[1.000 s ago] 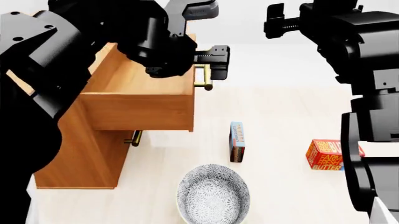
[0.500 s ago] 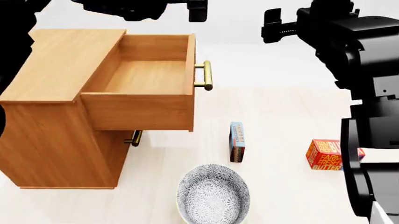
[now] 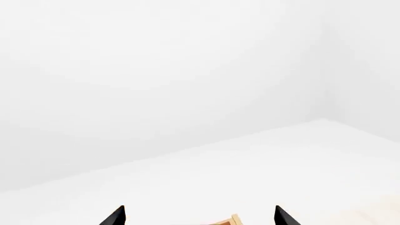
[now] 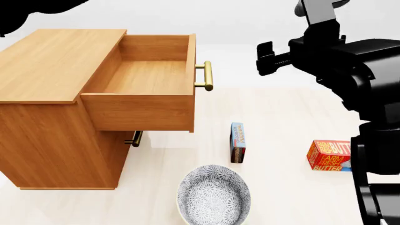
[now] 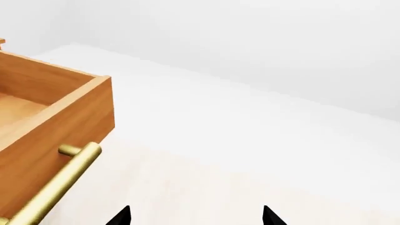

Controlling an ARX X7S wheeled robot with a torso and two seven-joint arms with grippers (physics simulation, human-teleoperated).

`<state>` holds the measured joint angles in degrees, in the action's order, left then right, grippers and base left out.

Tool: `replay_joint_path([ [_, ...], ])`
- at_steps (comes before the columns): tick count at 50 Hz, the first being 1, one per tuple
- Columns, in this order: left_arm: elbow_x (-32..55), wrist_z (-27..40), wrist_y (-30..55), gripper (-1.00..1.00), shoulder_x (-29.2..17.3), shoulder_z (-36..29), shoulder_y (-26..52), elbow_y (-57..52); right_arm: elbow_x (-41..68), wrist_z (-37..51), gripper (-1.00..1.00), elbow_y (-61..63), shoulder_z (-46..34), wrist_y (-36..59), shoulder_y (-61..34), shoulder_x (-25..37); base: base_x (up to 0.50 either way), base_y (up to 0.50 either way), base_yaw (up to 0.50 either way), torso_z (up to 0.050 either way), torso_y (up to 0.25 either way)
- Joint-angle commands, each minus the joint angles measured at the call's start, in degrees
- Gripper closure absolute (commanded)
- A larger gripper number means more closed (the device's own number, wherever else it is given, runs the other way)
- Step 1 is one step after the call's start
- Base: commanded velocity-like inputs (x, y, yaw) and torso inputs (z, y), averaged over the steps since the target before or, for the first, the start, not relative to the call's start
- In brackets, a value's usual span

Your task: Put the chocolate pudding in the top drawer of the cabinet and close it.

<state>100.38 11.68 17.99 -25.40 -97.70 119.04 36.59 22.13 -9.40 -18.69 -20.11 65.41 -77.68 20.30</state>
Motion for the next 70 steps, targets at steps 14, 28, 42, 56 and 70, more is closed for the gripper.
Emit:
replay_joint_path([
  [14,-6.1,5.6,-6.1,-1.00,-7.2,-0.3,0.3,-8.2,6.9,-5.1,-1.00,6.6,-3.3,14.8,5.3,1.8,0.00,0.00,0.00,0.000,0.000],
  [28,-6.5,7.4,-4.9,-1.00,-9.6,0.0,1.6,-11.1,7.5,-5.8,-1.00,2.9,-4.7,14.1,8.0,-0.1,0.00,0.00,0.00,0.000,0.000],
  [42,-6.9,7.9,-4.4,-1.00,-10.4,0.2,1.4,-12.4,6.5,-6.8,-1.00,-3.0,-7.6,10.9,7.7,-2.3,0.00,0.00,0.00,0.000,0.000],
  [56,-7.5,7.8,-4.2,-1.00,-10.3,0.4,1.1,-12.3,4.4,-7.7,-1.00,-12.5,-9.5,5.2,7.1,-4.7,0.00,0.00,0.00,0.000,0.000],
  [70,-9.0,7.3,-4.6,-1.00,-10.7,0.4,0.7,-11.5,1.9,-8.8,-1.00,-26.5,-10.4,-3.7,5.4,-8.2,0.00,0.00,0.00,0.000,0.000],
])
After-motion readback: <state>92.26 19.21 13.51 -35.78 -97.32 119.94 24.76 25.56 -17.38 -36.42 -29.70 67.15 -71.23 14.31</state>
